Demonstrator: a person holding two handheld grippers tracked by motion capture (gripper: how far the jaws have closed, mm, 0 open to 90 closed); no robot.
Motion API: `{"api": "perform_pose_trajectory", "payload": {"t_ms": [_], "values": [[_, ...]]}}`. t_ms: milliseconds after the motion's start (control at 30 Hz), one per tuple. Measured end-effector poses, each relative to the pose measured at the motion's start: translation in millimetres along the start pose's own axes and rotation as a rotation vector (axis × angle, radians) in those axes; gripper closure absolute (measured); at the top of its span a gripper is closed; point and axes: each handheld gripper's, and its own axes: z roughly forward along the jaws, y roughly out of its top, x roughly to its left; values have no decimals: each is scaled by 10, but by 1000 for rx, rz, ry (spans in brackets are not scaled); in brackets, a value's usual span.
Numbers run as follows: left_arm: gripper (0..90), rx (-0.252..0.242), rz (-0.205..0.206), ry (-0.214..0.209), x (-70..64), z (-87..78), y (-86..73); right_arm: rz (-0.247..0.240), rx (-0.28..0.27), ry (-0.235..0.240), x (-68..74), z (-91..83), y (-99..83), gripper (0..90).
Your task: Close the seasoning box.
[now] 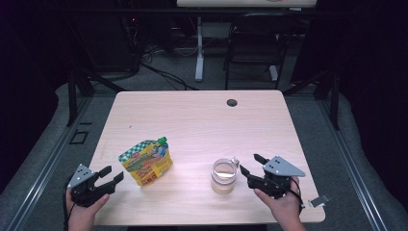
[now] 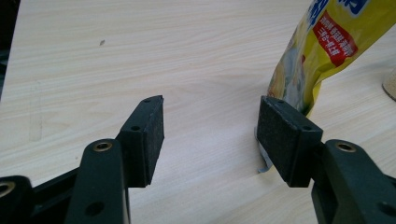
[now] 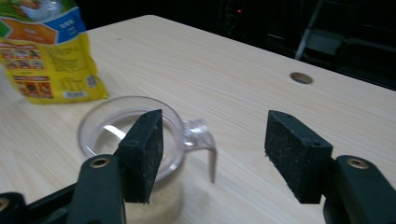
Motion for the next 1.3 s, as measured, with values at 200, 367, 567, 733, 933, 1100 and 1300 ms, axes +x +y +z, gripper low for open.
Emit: {"api": "perform_pose_trajectory", "payload": {"t_ms": [200,367,567,733,933,1100,1300], "values": [[409,-3,-16,9,27,-12,-13,87,-48,-80,-236,-259,-160,342],[415,0,-23,18,43,-14,-20,126,-46,-168,-415,-447,-295,343],[460,-7,-46,42,94,-44,-39,290,-63,-229,-640,-726,-565,340],[473,-10,-68,55,149,-47,-58,243,-16,-325,-759,-825,-789,367],[472,-1,-58,54,160,-21,-62,195,7,-383,-846,-809,-920,382],[460,0,-53,58,166,3,-67,213,-5,-397,-856,-795,-956,372],[441,5,-45,75,209,52,-82,217,6,-394,-879,-758,-1002,367]]}}
